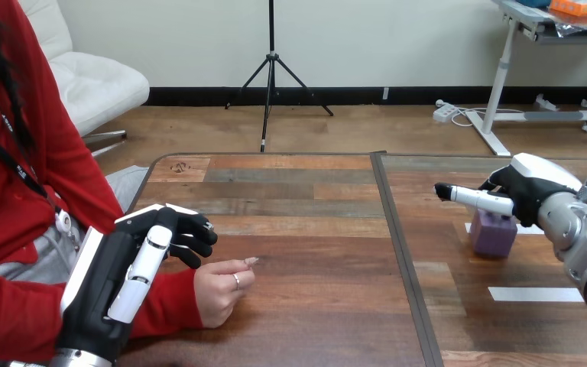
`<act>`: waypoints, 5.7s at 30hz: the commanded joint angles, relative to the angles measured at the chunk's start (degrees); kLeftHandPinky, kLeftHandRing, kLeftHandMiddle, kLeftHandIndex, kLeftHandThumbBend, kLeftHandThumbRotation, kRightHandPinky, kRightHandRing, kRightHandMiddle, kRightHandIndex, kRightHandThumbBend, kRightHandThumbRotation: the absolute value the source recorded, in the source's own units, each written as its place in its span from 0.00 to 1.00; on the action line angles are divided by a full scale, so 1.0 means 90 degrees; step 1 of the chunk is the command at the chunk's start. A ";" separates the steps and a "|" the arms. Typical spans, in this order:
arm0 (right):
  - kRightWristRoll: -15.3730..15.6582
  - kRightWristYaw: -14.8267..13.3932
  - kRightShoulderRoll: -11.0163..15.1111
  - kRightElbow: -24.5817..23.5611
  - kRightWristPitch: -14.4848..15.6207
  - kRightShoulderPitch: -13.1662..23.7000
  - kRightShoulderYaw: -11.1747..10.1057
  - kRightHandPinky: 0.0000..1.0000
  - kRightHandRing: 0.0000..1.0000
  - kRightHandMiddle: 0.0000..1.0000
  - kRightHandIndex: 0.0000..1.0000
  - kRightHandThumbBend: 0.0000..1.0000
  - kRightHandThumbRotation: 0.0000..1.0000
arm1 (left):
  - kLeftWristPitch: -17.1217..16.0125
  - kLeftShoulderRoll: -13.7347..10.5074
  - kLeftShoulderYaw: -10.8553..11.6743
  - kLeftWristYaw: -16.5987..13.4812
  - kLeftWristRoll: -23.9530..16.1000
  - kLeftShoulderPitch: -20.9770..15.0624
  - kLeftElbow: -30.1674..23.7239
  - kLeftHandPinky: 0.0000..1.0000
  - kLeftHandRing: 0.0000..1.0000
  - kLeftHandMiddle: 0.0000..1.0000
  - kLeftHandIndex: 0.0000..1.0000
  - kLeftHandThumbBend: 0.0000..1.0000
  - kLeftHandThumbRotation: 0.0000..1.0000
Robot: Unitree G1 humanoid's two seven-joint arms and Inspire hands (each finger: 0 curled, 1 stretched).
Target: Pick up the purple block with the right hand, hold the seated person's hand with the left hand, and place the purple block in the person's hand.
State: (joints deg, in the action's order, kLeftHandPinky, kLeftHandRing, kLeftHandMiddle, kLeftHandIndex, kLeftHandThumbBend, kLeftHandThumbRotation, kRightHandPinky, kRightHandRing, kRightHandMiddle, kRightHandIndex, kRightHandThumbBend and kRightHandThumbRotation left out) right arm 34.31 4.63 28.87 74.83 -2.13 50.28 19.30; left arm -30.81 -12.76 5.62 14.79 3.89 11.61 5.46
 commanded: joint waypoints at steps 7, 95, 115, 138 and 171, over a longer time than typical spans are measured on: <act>0.0011 -0.0002 0.0027 -0.0003 -0.0041 0.0195 0.0116 0.53 0.69 0.71 0.69 0.86 1.00 | -0.0137 -0.0086 0.0037 0.0024 0.0030 -0.0408 -0.0030 0.45 0.52 0.55 0.51 0.41 0.97; -0.0281 -0.0647 0.0183 -0.0026 -0.0641 0.0530 -0.0115 0.66 0.75 0.77 0.74 0.96 1.00 | -0.0343 -0.0048 0.0023 0.0193 0.0096 -0.0465 0.0253 0.43 0.49 0.52 0.49 0.33 0.96; -0.0037 0.0308 0.0256 -0.0014 -0.0081 0.0558 0.0097 0.80 0.92 0.91 0.89 1.00 0.76 | -0.0369 -0.0079 0.0049 0.0136 0.0005 -0.0402 0.0213 0.44 0.49 0.51 0.49 0.35 0.97; 0.0405 0.0295 0.0266 0.0060 -0.0102 0.0230 0.0520 0.94 0.97 0.97 0.95 1.00 0.97 | -0.0301 -0.0106 0.0072 0.0108 -0.0035 -0.0312 0.0130 0.44 0.48 0.51 0.49 0.42 0.98; 0.0062 0.0636 0.0155 0.0089 0.0195 0.0180 0.0357 0.88 0.93 0.92 0.90 1.00 0.82 | -0.0270 -0.0125 0.0078 0.0066 -0.0078 -0.0255 0.0056 0.45 0.49 0.51 0.50 0.43 0.98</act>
State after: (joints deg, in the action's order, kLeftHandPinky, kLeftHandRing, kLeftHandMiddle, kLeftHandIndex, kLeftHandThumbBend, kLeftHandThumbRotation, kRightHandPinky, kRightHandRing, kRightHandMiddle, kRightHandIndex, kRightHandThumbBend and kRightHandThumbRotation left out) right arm 35.69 9.07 30.07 75.45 -0.73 49.88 22.76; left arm -32.75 -12.98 5.64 15.99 3.61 11.21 7.36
